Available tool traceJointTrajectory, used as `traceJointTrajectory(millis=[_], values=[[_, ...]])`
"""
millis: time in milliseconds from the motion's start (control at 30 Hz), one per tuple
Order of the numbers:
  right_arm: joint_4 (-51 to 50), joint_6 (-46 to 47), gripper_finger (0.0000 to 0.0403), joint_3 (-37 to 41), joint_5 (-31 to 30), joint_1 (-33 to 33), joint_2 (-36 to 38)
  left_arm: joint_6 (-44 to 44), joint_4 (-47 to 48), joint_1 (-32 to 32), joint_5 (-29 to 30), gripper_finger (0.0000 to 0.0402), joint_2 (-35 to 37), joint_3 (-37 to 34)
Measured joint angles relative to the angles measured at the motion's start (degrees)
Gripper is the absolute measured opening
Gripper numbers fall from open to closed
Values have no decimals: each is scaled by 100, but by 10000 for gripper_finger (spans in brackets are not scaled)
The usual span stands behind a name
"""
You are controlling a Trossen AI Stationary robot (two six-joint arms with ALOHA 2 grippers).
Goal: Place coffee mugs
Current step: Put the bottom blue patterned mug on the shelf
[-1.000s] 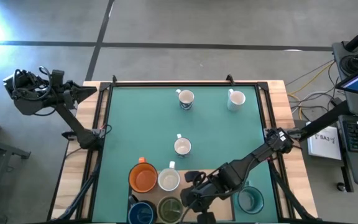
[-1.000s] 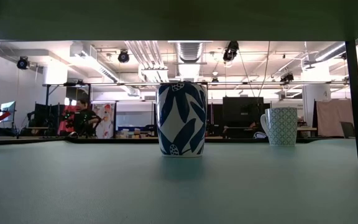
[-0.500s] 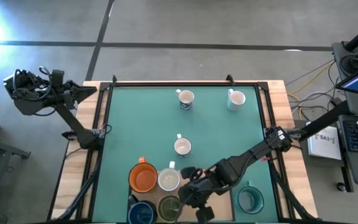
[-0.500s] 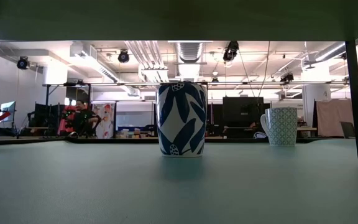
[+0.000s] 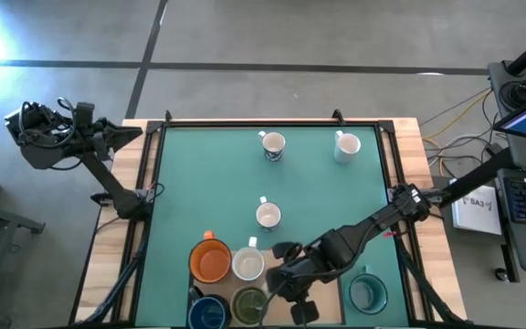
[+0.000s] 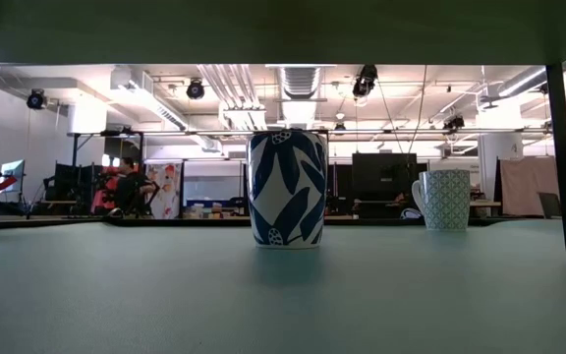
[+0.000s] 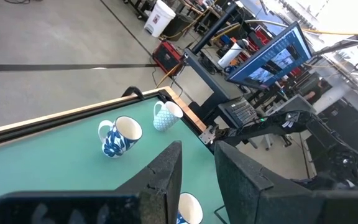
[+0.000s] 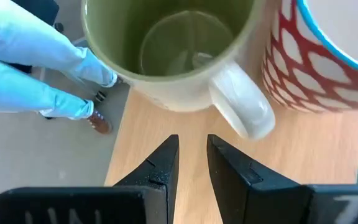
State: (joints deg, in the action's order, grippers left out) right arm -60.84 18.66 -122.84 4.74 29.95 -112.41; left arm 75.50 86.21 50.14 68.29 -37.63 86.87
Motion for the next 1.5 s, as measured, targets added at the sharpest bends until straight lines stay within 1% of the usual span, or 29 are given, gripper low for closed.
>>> traceJointTrajectory(millis=[133,267,467,567,667,833,967,1100,1233,1367,1500], values=[[-492,338,73,-12,-1,0,3,-57,15,0,-34,79,2,0],[-749,618,73,-21,-9,-37,14,-236,13,0,-156,79,0,0],[-1124,1266,73,-23,-42,-309,79,-481,3,0,-183,79,0,0],[-1580,1479,73,-23,-21,-485,86,-609,-5,-1,-195,79,0,0],[-2136,1708,73,-23,14,-601,88,-659,-4,1,-345,79,0,0],[-2881,2212,73,-21,363,-632,97,-946,-5,0,-603,79,0,0],[-2894,2698,73,-18,388,-602,211,-1192,-4,1,-603,79,0,0],[-2911,3147,73,-10,22,-552,405,-1361,-4,-1,-601,79,2,0],[-2915,3565,77,25,-84,-494,605,-1381,0,-1,-599,79,5,0],[-2920,3874,100,164,-179,-370,806,-1379,2,-1,-597,79,7,0],[-2917,4240,131,477,-187,-178,1054,-1367,0,-1,-589,79,7,0]])
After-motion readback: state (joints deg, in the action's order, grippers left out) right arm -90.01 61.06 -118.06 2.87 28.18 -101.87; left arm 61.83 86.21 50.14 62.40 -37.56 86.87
